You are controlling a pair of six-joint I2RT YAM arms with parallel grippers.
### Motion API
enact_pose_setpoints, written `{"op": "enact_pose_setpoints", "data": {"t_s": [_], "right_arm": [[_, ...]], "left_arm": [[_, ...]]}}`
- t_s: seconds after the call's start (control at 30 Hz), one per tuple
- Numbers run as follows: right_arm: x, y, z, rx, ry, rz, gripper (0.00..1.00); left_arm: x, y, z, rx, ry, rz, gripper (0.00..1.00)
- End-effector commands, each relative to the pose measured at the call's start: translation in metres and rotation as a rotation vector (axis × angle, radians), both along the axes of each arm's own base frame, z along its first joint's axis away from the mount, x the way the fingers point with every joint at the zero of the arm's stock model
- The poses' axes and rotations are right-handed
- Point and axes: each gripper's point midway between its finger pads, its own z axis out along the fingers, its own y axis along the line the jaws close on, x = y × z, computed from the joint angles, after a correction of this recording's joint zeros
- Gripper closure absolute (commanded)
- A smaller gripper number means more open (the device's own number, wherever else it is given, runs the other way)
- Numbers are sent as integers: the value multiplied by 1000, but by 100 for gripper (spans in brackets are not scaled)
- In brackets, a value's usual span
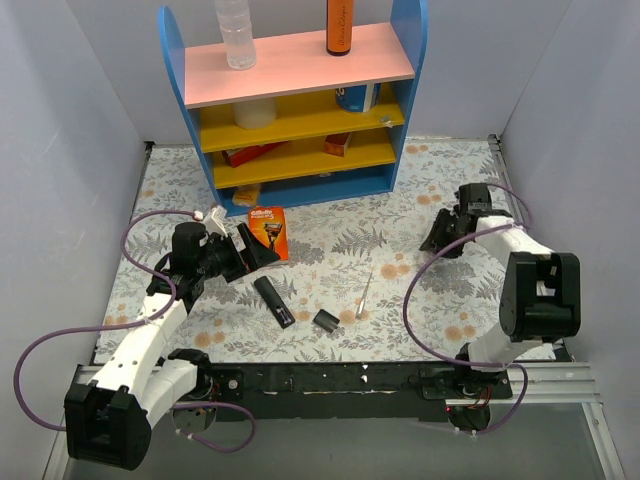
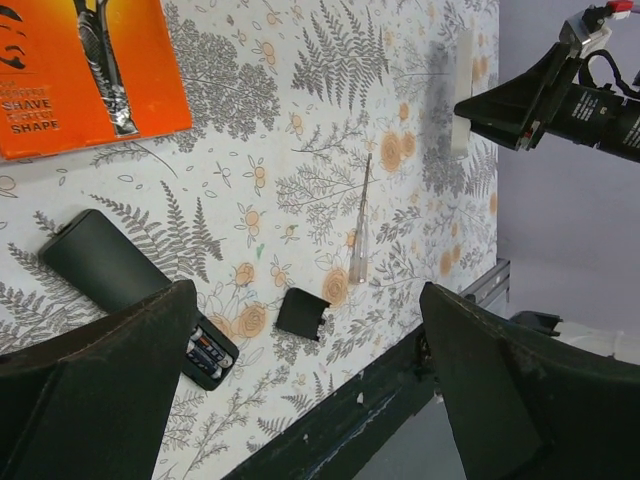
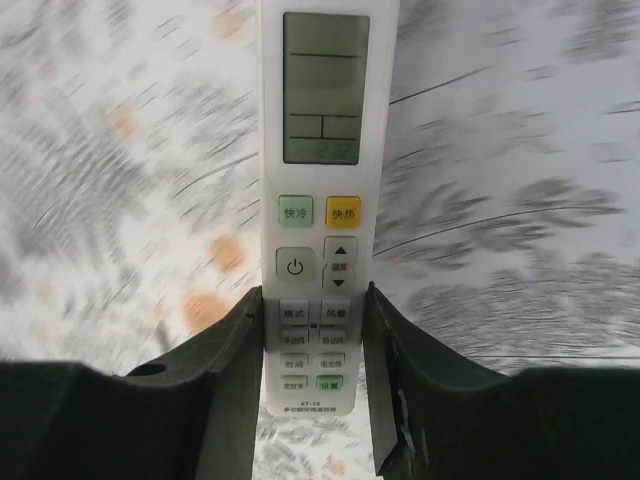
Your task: Unload the batteries from the remote control
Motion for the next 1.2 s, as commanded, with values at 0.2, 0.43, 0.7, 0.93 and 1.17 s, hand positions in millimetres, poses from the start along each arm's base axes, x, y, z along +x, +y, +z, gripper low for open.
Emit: {"op": "enact_pose_setpoints", "data": {"t_s": [0.2,0.43,0.7,0.93,1.17], "right_arm": [[-67,191,140,719,-457,860,92],[-135,249,203,996,-512,1102,92],[-167,270,221,1141,-513,1179,94],[-178,285,221,1180,-467,1211,94],[-180,294,223,1200,-454,1217,96]], "left_arm": [[-22,-33,46,-285,-14,-155,7],[-20,-43,85,-417,-103,-208,9],[-27,-52,105,-562,-123,-265,12],[-25,-69,109,-554,-139,-295,10],[-24,-81,106,-554,-123,-305,9]]}}
